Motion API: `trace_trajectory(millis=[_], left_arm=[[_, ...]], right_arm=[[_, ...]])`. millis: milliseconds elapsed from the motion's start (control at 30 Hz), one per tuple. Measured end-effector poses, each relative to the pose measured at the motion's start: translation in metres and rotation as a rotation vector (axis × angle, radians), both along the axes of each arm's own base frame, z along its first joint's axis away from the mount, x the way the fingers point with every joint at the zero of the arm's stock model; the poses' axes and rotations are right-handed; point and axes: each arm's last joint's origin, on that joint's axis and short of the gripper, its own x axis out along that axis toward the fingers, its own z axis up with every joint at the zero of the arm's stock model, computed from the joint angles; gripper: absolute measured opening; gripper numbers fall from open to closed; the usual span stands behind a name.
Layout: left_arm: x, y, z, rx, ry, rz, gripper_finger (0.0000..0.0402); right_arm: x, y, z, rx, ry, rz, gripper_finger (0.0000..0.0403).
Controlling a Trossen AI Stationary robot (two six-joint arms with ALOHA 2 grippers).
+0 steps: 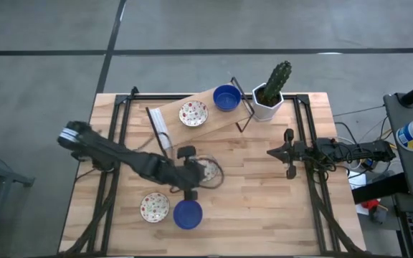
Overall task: Pick & Place Mini bowls
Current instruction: Stack the top white patterned bowl on top of the white patterned bowl on the shelf
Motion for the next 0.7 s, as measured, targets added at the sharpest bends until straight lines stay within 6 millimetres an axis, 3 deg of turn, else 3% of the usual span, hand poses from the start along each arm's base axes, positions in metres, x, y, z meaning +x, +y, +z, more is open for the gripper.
trace_trajectory(millis=[267, 700], left_arm=[[0.022, -0.007, -0.038, 0.003, 0.056, 0.019, 0.0147], [0.033, -0.012, -0.077, -0.021, 0.175, 0.003, 0.0147]], right_arm=[[0.000, 0.000, 0.000, 0.000, 0.000, 0.000, 0.0009], [0.000, 0.000, 0.000, 0.000, 0.000, 0.000, 0.0009]])
